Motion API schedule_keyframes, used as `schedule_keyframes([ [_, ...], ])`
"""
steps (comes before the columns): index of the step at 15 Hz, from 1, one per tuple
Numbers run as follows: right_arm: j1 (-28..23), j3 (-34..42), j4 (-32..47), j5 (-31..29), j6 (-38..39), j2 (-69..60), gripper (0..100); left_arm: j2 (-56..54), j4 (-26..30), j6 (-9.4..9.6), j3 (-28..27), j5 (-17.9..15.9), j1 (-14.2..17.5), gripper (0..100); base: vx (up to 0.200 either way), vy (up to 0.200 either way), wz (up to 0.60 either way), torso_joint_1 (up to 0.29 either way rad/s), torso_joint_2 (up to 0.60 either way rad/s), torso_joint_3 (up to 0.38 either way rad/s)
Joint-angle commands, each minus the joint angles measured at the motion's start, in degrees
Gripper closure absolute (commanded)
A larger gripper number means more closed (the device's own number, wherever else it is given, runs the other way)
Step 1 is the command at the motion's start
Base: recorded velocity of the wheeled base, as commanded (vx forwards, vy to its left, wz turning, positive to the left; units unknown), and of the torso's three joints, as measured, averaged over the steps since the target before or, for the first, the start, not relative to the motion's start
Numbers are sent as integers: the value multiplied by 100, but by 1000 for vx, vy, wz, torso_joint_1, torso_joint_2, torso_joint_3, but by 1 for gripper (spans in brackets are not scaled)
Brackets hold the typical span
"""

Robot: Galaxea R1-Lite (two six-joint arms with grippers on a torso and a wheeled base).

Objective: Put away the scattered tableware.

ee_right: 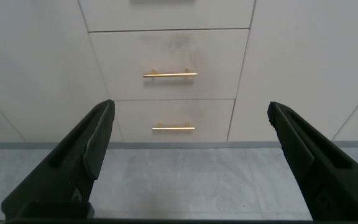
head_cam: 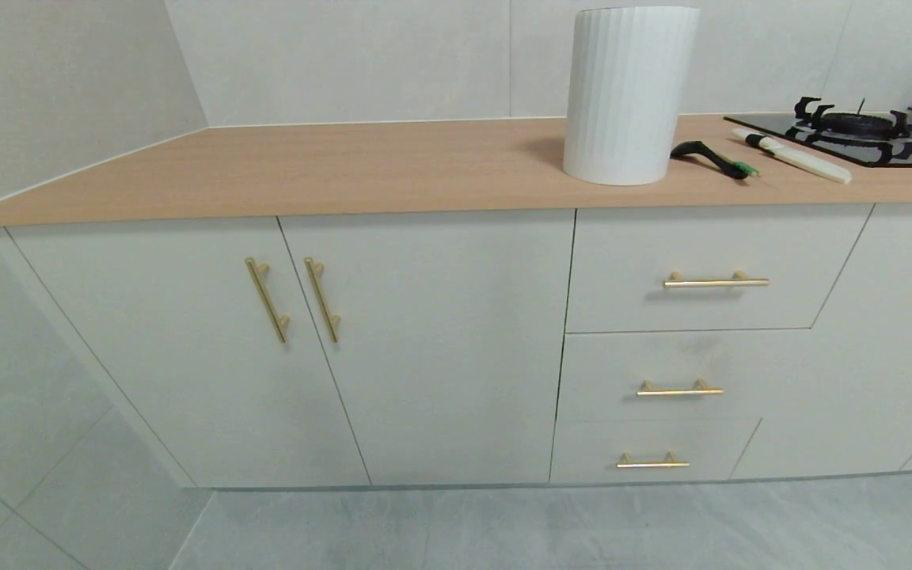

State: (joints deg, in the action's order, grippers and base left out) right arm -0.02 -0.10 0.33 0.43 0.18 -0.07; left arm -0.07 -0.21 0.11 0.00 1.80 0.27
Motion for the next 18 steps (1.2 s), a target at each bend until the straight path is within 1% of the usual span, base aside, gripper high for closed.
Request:
schedule_keyframes([
  [1, -6, 1, 2, 1, -1, 7, 0, 7, 3, -11, 0, 4, 0, 0, 0, 0, 0, 0, 0, 0],
  [4, -6, 1, 2, 1, -1, 7, 0, 7, 3, -11, 0, 4, 0, 0, 200, 0, 0, 2, 7, 1],
  [11, -6, 1, -15, 10, -71, 7, 0, 7, 3, -11, 0, 4, 0, 0, 0, 0, 0, 0, 0, 0],
  [12, -6, -140, -68, -8, -89, 7, 0, 7, 3, -11, 0, 4, 0, 0, 0, 0, 0, 0, 0, 0],
  [13, 38, -737, -138, -8, 149, 174, 0, 7, 3, -11, 0, 4, -9, 0, 0, 0, 0, 0, 0, 0],
  [14, 169, -1282, -121, 36, 474, 614, 0, 7, 3, -11, 0, 4, 0, 0, 0, 0, 0, 0, 0, 0],
  [15, 372, -1555, -112, 107, 386, 1229, 0, 7, 3, -11, 0, 4, 0, 0, 0, 0, 0, 0, 0, 0],
  [17, 635, -1783, -147, 195, 87, 2547, 0, 7, 3, -11, 0, 4, 0, 0, 0, 0, 0, 0, 0, 0],
  [18, 662, -1941, -156, 203, 87, 3198, 0, 7, 3, -11, 0, 4, 0, 0, 0, 0, 0, 0, 0, 0],
])
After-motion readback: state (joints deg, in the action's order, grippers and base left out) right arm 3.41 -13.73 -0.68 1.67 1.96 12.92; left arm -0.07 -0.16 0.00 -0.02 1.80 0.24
